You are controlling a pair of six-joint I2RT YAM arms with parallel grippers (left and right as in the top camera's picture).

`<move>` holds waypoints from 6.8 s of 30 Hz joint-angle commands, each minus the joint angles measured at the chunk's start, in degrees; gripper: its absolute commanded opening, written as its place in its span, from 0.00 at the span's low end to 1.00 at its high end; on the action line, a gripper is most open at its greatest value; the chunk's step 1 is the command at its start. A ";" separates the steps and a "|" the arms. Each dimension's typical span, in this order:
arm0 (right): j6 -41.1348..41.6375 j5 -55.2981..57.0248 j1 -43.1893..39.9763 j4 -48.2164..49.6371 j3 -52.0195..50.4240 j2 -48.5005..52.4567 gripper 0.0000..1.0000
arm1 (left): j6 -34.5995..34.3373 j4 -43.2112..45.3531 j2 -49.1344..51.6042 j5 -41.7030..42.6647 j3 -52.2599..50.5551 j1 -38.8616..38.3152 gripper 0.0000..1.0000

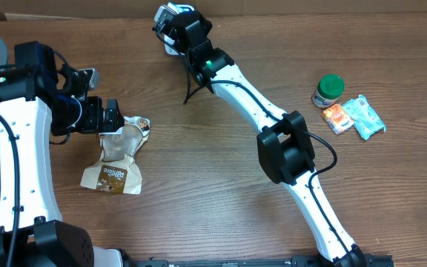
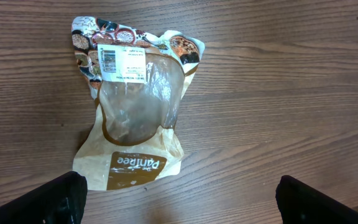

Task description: Scan the item barcode

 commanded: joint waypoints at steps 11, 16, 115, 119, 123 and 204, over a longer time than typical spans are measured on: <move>15.02 -1.77 -0.57 -7.82 0.31 -8.07 0.04 | 1.51 0.04 0.24 0.63 0.07 0.09 0.99; 30.47 -8.00 -1.62 -21.35 0.33 -18.25 0.04 | 1.51 0.04 0.24 0.63 0.07 0.09 1.00; 91.06 -49.05 17.22 9.99 -50.25 -19.98 0.53 | 1.51 0.04 0.24 0.63 0.07 0.09 1.00; 91.10 -46.36 17.27 10.05 -50.25 -19.76 0.47 | 1.51 0.04 0.24 0.63 0.07 0.09 1.00; 91.10 -46.36 17.38 10.47 -50.25 -19.19 0.41 | 1.51 0.04 0.24 0.63 0.07 0.09 0.99; 85.83 -59.80 -5.77 -25.38 -54.71 -23.74 0.27 | 1.51 0.04 0.24 0.63 0.07 0.09 0.99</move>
